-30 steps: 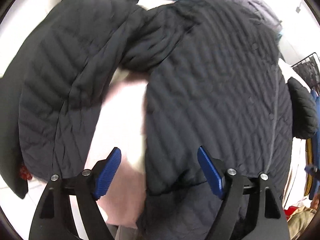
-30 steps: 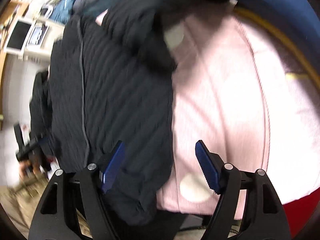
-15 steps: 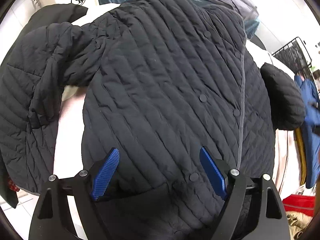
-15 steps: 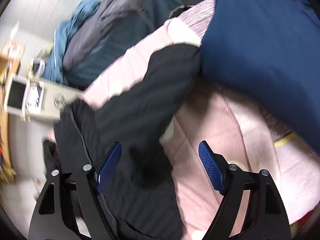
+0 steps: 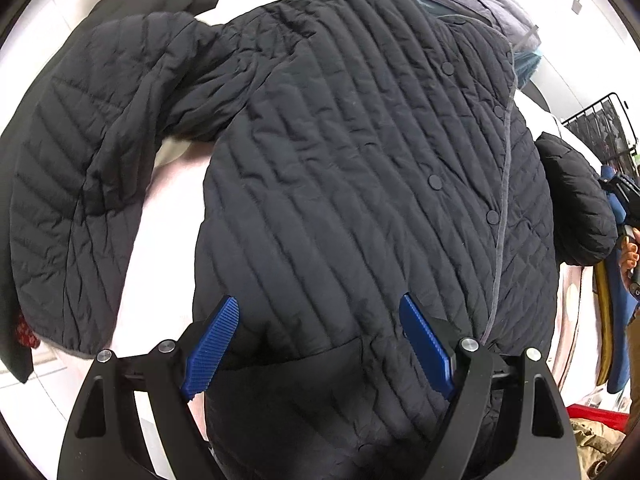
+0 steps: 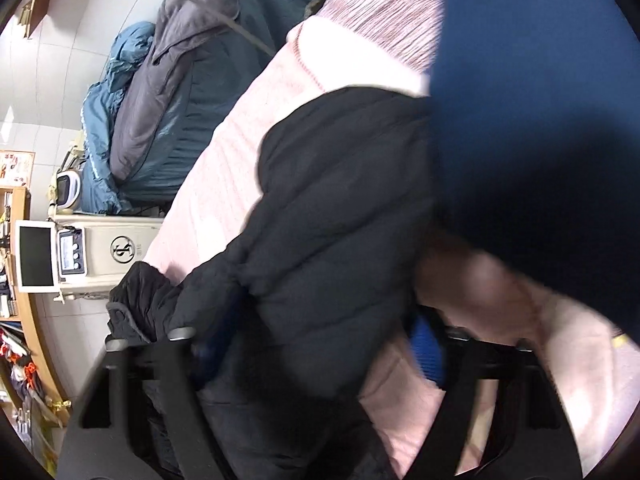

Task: Fold large clothes

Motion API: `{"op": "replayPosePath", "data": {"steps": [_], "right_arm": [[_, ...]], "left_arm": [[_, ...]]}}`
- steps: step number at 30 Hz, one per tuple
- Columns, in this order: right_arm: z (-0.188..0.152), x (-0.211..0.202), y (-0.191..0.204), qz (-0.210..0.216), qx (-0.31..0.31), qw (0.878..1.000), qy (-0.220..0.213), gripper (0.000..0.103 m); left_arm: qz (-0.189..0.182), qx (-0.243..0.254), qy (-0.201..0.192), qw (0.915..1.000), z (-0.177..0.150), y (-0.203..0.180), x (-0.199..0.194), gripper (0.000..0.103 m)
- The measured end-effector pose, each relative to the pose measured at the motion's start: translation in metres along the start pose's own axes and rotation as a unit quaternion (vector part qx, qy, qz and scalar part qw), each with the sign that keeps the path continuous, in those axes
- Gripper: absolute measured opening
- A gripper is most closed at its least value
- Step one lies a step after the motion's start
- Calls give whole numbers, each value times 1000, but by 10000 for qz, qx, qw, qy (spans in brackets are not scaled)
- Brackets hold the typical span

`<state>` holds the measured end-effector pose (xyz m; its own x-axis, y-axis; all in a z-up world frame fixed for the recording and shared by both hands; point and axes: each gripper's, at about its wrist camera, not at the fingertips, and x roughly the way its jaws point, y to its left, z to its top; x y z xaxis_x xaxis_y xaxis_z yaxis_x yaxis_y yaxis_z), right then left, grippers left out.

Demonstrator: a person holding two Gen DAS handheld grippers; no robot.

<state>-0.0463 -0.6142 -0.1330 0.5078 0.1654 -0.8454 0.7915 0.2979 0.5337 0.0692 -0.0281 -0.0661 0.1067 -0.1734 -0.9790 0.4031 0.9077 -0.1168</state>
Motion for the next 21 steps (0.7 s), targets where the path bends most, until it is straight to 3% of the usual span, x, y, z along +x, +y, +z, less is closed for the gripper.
{"op": "replayPosePath", "data": {"steps": [2,5,10,13,15,18,19,21], "right_arm": [[-2,-2,19,55,-315,9994,-103,30],[-8,-28,65,169,-1172,9915,-540,13],[-28,-114,137,351,-2346,9567,-1687,8],[-55,-195,165,590,-2823,9193,-2677,7],[-69,-232,164,449,-2963,8976,-3233,7],[-74,-259,132,-147,-2668,8860,-3789,7],[-73,-261,119,-307,-2525,8881,-3830,7],[-64,-259,64,-573,-1729,9084,-3763,7]], "left_arm": [[-7,-40,16,10000,-3,2,0,81],[-47,-40,26,10000,-4,1,0,81],[-129,136,-41,9998,1,-11,-2,81],[-231,280,-131,9993,7,-21,-5,81],[-313,377,-169,9987,11,-29,-6,81],[-393,514,-177,9977,13,-39,-6,81],[-421,577,-177,9973,13,-43,-5,81],[-453,698,-159,9964,13,-49,-4,81]]}}
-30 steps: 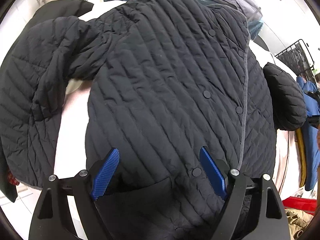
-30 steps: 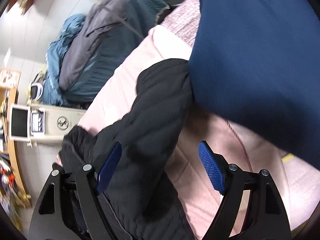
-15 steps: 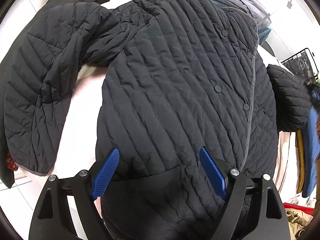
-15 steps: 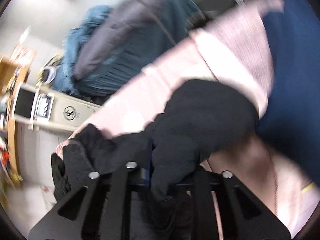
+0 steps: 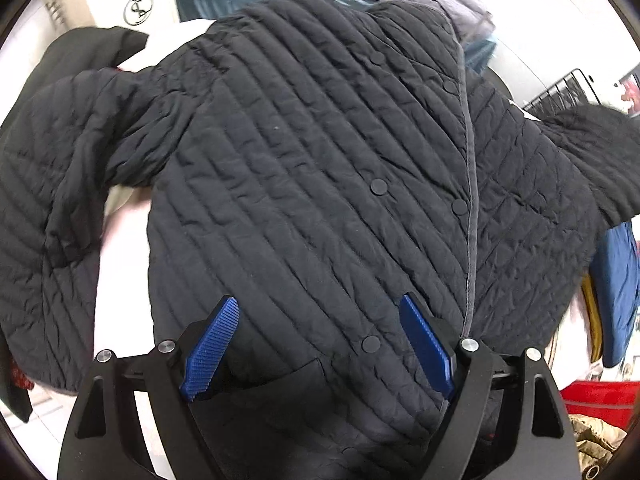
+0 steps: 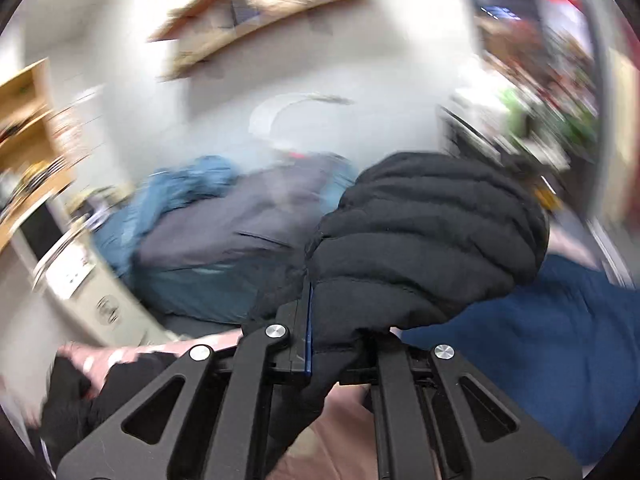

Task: Fold large clothes

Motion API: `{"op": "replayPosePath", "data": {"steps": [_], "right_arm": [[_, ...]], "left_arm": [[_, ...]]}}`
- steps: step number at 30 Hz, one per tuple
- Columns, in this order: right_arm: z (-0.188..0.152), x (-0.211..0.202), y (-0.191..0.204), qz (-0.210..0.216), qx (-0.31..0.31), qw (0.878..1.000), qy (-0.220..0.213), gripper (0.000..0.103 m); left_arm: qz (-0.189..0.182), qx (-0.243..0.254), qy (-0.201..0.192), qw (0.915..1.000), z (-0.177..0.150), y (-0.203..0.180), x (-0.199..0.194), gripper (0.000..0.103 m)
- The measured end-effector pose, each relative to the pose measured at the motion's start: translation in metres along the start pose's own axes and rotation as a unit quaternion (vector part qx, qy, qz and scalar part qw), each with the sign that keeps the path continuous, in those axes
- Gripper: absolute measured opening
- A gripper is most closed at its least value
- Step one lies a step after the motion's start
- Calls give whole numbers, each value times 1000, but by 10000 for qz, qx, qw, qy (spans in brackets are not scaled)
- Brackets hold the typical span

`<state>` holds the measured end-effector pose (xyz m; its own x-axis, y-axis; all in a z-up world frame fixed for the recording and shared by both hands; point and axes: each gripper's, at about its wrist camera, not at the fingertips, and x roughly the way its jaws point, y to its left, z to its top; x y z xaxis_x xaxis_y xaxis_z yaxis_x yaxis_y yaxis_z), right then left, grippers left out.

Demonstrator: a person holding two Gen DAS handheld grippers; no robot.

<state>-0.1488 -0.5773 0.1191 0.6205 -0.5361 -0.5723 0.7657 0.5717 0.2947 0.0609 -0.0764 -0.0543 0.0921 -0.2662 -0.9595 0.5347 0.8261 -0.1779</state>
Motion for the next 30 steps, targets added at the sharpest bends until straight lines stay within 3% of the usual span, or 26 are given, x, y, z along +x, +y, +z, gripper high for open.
{"op": "replayPosePath", "data": {"steps": [2,4,6,8,10,12,15,17,25,30], "right_arm": [[-28,15,-52,-526,709,9949,490,7],[-66,34,-102,-728,1675,9765,1140,8],[-105,48,-138,-605,2470,9539,1596,21],[-138,53,-162,-676,3135,9280,1894,64],[-157,46,-175,-344,3717,9114,1731,65],[-159,39,-178,-216,3765,9130,1554,65],[-143,26,-171,-194,3395,9325,1215,68],[-131,17,-169,-253,3293,9386,992,74],[-133,3,-204,-532,4002,9127,631,74],[-133,-8,-206,-530,3869,9175,751,74]], "left_arm": [[-22,42,21,10000,-1,-2,2,81],[-33,31,88,10000,-3,-2,7,81],[-26,-10,168,9999,-4,1,12,81],[-23,-41,230,9997,-2,5,15,81],[3,-68,247,9997,-1,8,16,81],[38,-86,249,9996,1,11,16,82],[47,-148,233,9996,2,16,17,85],[40,-176,253,9995,2,16,18,85],[91,-1,145,9999,3,7,16,85],[199,478,-81,9986,41,-5,7,85]]}}
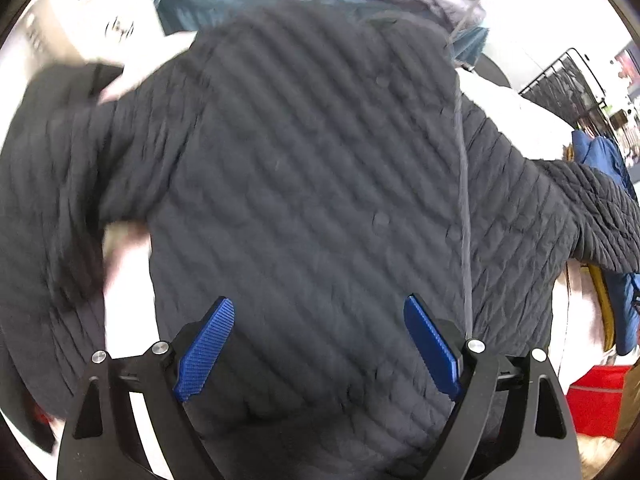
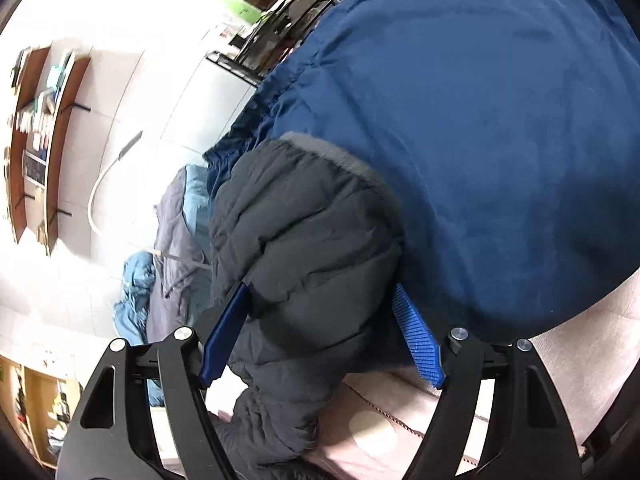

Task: Fold large clothes

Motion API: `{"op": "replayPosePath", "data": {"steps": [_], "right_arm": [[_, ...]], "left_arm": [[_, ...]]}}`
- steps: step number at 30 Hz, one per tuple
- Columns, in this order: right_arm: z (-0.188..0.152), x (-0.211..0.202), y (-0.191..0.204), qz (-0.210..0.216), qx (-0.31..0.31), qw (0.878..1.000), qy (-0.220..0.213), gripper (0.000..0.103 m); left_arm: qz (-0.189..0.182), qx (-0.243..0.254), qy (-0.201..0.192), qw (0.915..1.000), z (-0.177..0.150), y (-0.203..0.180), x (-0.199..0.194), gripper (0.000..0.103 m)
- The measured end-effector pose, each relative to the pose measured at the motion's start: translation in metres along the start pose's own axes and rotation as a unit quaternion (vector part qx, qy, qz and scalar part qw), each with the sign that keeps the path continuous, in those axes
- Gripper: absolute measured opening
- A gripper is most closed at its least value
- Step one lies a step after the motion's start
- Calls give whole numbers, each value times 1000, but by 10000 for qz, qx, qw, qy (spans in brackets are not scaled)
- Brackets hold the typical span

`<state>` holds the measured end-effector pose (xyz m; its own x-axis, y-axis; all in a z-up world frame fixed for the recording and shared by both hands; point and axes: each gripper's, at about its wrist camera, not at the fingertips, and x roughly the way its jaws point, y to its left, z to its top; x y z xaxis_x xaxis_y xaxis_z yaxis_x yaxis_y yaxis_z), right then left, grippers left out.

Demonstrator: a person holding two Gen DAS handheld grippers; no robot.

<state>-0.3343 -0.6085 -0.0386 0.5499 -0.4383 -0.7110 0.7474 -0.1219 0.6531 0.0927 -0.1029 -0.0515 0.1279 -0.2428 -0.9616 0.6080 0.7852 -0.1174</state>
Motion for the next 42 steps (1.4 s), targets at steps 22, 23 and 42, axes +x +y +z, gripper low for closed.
{"op": "replayPosePath", "data": {"steps": [22,23,42], "right_arm": [[-192,23,116,-688,-3319,9277,1568,75],[-196,31,122,-593,-3293,9271,1686,75],[-332,243,366,442,-5616,7731,2916,84]], "left_arm": [[1214,1278,1748,9687,304,-95,158,63],[1101,1271,1906,9671,300,-93,165,45],[-150,595,-251,9978,114,-44,22,4]]}}
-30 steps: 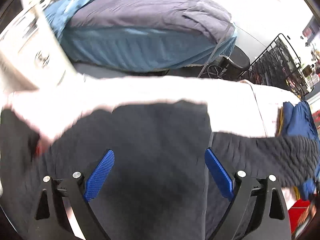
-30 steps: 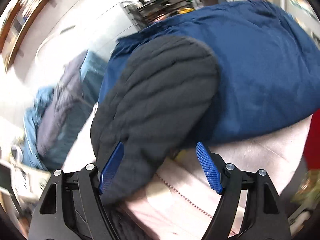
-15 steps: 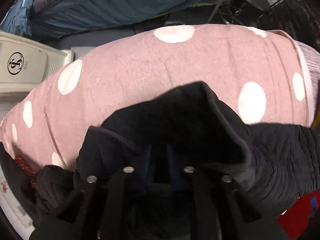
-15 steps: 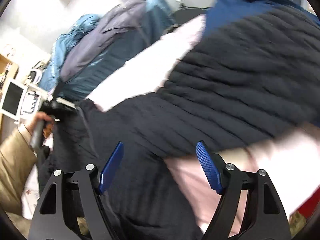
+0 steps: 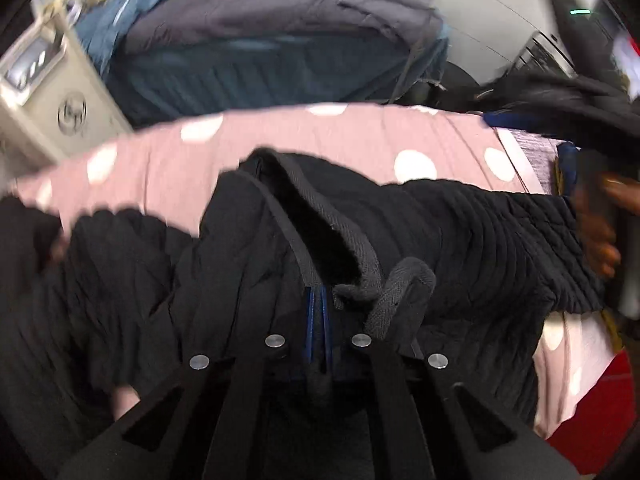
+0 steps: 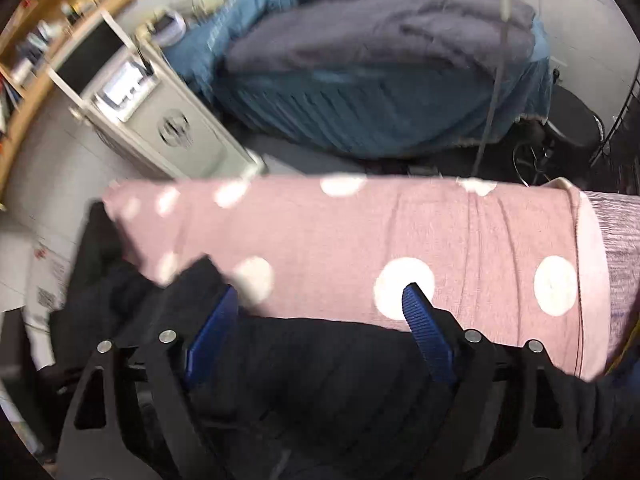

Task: Fold large clothes

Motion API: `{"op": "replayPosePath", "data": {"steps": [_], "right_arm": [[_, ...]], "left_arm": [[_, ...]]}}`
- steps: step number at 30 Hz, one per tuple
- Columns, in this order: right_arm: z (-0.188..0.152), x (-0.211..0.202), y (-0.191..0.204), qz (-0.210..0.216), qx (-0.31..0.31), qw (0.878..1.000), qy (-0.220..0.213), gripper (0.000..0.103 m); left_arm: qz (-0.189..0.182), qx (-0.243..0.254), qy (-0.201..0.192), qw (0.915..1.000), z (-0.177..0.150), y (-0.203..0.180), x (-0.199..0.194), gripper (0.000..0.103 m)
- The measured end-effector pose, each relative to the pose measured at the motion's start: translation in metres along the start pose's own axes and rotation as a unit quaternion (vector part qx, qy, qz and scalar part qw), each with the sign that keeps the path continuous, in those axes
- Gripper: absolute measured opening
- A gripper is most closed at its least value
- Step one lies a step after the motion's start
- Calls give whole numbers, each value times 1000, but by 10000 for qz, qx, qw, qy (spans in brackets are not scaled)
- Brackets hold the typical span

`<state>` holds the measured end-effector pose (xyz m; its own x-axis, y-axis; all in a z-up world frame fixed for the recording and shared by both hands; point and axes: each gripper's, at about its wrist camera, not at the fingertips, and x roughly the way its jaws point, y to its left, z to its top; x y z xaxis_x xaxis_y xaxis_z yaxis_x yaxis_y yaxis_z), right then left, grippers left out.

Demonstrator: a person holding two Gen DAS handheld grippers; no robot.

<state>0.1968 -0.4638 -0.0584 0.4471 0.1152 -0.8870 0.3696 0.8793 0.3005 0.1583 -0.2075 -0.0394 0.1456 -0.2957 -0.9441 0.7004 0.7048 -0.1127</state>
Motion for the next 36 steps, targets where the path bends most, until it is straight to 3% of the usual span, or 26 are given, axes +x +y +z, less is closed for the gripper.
{"op": "replayPosePath", "data": {"steps": [3,6,7,8,9,10,15,17,18,19,20,21,22,26,27,28,30,32,33,34,36], "right_arm": [[-9,79,-16,84,-407,9901,1340,84],[-40,115,-33,801,-386,9707,2231,82],[-49,113,-32,1002,-495,9675,2269,68],[-52,107,-30,1126,-641,9668,2203,22],[-54,98,-30,1485,-663,9634,2129,1],[-54,83,-33,1931,-499,9591,2010,1],[-41,8,-43,2202,-470,9693,987,0],[-32,-10,-50,1752,-496,9815,598,1],[-27,-14,-51,1168,-659,9900,443,2],[-21,-8,-52,827,-845,9919,460,15],[-18,-1,-53,762,-887,9914,592,64],[-13,14,-58,834,-766,9896,884,89],[-12,28,-61,998,-575,9874,1080,96],[-15,80,-47,1301,-935,9715,1746,96],[-20,95,-37,1400,-1119,9623,2044,96],[-27,109,-25,1490,-1319,9503,2396,91],[-52,120,-2,1528,-1902,9275,2833,69],[-68,114,19,1497,-2504,9110,2915,14],[-73,110,20,1483,-2600,9075,2946,6],[-74,101,20,1385,-2643,9121,2811,4],[-69,76,11,1286,-2474,9315,2337,3]], "left_arm": [[-68,-91,49,9999,1,5,4,4],[-115,40,87,9999,1,8,5,4],[-101,101,121,9998,-1,10,8,4],[-85,118,141,9998,-1,11,10,4],[-91,102,155,9998,-1,14,12,4],[-88,69,158,9998,0,17,16,4],[23,345,-34,9994,16,16,30,4],[0,574,-5,9984,25,9,34,4],[-61,613,25,9981,25,6,35,4],[-104,722,77,9973,23,2,35,4],[-60,855,80,9963,16,-2,34,4],[-31,913,91,9958,11,-4,34,4],[-42,898,156,9958,0,-4,33,4],[-85,638,446,9969,-39,7,39,4],[-55,591,512,9969,-49,9,40,4],[-45,541,550,9970,-56,12,42,4],[-35,432,586,9973,-62,18,44,4],[-59,297,567,9979,-61,23,46,4],[-30,289,532,9982,-60,24,46,4],[45,349,427,9985,-53,22,45,4],[215,536,149,9982,-46,16,41,4]]}}
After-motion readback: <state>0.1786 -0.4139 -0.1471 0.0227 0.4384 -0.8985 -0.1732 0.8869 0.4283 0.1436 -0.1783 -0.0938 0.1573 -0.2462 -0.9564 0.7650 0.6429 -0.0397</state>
